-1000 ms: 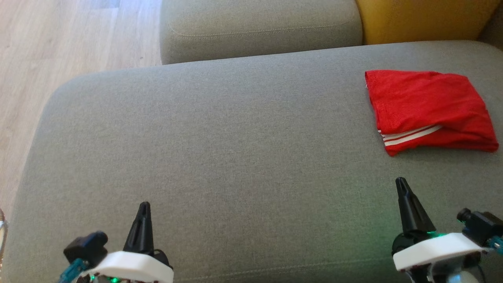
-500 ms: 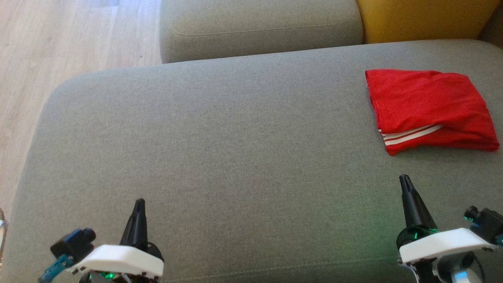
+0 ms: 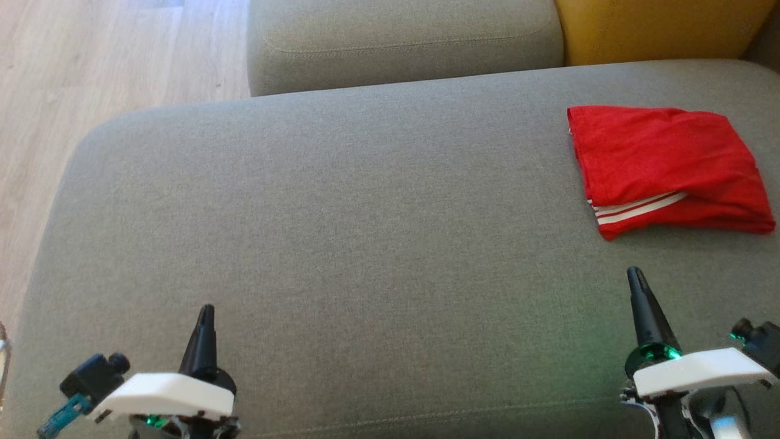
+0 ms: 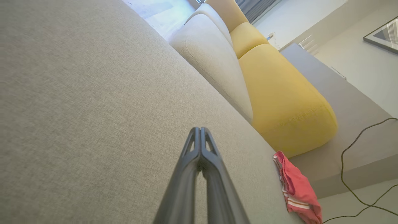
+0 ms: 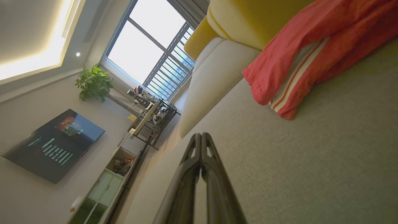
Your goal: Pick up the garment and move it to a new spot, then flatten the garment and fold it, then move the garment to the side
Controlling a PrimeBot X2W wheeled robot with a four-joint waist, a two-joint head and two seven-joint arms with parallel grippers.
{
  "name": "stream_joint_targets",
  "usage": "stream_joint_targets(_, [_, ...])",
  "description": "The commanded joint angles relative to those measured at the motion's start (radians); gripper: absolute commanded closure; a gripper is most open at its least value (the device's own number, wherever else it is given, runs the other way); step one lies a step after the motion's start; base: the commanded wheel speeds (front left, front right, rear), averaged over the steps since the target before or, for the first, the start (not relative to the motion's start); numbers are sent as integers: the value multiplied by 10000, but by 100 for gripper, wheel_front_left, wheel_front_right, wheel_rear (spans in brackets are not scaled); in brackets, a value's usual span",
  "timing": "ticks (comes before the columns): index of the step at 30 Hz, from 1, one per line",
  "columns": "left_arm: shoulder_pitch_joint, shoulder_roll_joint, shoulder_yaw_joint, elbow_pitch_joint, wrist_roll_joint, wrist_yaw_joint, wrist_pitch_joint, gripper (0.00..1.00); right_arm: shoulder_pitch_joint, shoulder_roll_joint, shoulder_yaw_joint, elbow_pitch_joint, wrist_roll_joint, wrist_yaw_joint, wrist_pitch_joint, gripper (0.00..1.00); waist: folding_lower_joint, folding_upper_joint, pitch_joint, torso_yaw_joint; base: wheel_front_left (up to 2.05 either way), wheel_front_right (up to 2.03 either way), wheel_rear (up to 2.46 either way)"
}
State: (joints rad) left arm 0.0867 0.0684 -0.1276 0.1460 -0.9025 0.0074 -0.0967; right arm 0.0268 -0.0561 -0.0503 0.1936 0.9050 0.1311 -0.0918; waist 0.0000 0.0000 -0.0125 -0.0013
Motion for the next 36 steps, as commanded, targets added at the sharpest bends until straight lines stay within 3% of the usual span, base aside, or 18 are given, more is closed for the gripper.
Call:
stream_joint_targets(1, [-604,165,328,-227,-376,-118,75,100,-571,-171,62,-277,388,-2,95,100,0,0,5,1,0,0,0])
stream_joint_targets(36, [-1387,153,1308,491,-4617,-876,1072,100,-1019,-177,-157,185,4545,-3,1109,100,0,0,96,8,0,0,0])
